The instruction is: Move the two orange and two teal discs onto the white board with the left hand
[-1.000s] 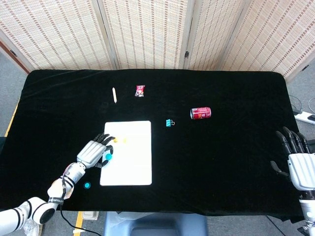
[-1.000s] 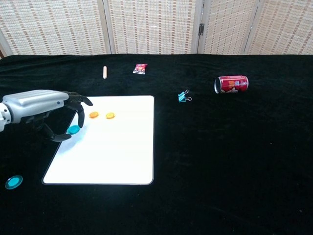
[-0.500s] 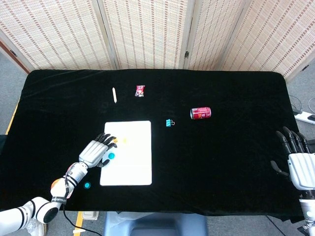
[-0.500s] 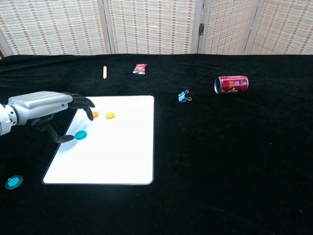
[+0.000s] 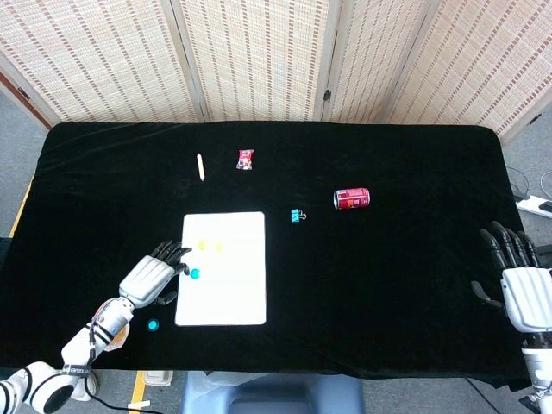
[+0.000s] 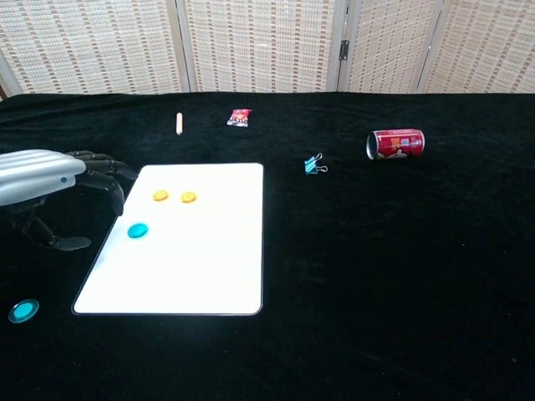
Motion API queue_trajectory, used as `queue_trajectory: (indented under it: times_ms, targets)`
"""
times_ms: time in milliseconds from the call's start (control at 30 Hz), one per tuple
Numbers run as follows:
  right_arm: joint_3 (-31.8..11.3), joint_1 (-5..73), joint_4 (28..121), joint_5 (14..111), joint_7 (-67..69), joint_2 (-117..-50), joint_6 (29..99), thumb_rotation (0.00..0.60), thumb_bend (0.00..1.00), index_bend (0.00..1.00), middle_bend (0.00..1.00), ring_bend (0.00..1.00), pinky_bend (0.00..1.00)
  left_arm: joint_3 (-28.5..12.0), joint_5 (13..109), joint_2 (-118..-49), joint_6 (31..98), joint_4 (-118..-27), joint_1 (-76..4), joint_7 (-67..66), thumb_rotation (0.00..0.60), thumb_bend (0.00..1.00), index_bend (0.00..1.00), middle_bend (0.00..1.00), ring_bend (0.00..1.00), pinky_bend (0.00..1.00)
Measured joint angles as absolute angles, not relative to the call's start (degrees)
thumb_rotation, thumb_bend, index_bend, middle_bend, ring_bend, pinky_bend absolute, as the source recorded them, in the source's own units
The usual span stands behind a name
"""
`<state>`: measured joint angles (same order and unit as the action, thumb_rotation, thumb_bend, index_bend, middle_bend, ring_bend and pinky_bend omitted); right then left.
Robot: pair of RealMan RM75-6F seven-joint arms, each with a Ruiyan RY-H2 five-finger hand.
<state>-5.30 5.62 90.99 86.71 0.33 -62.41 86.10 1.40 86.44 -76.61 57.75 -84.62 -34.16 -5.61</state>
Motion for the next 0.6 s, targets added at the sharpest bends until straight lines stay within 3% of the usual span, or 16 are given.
queue_trajectory:
  times_ms: [600]
  targets:
    - [-5.02,5.98,92.35,87.69,-0.97,-62.35,86.12,0.600,0.34,0.00,0.03,0.02,0.03,9.45,96.72,-73.22,66.43,-84.80,-27.40,-4.12,0.600,0.36,0.43,0.12,0.00,0.00]
